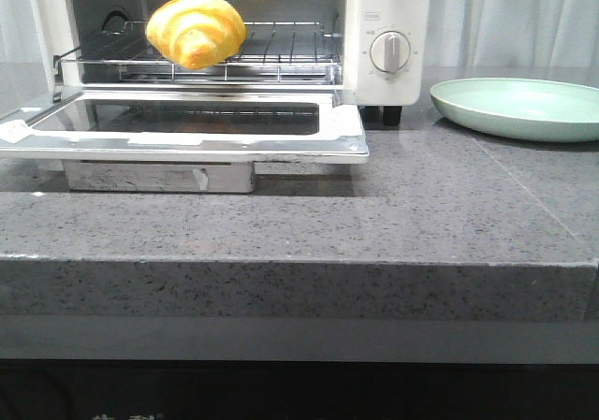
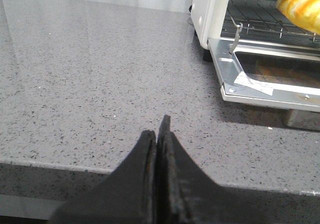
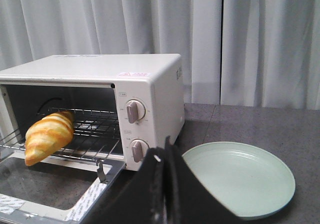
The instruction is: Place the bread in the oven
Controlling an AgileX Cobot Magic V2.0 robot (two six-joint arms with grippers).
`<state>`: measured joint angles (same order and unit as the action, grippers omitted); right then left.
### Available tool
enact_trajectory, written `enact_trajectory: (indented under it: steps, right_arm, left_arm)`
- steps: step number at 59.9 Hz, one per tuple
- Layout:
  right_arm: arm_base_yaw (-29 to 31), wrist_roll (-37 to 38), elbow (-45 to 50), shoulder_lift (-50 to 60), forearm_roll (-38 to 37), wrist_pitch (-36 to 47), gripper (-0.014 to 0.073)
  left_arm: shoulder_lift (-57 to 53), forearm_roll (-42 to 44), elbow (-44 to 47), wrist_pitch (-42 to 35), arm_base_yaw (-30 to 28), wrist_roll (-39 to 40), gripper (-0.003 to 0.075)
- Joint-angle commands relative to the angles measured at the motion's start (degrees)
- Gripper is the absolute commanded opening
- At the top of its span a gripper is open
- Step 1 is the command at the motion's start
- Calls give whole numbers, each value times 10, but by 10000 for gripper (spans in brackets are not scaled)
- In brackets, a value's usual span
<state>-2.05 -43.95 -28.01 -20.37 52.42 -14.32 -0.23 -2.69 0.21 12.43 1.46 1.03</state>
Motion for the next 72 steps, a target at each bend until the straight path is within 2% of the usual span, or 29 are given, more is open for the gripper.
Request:
enact_trajectory:
  steps: [1,7,21,26,29,50,53,72]
  right_arm:
    - [4,-1,-5,-4,-24,36,-66]
    - [4,56,8,-3,-110,35,-66]
    - [4,346,68,49,-386,62,-66]
    - [4,424,107,79,-454,96,-66]
    - [4,443,129,96,-475,107,-66]
    - [4,446,294,202,-479,122,-66]
    - [4,446,292,221,-479,95,-66]
    - [5,446,292,222,-478,99,-66]
  left_arm:
    - [-11,-5,3,-51,-1,4,-20]
    - [-11,-5,3,-51,-1,4,-20]
    - [-10,-5,3,-51,-1,4,-20]
    - [-10,-5,3,-51,-1,4,-20]
    - [-10,-5,3,-51,-1,4,-20]
    - [-10,-5,3,-51,-1,4,-20]
    - [-10,-5,3,-51,-1,4,-20]
    - [-10,-5,3,-51,-1,4,-20]
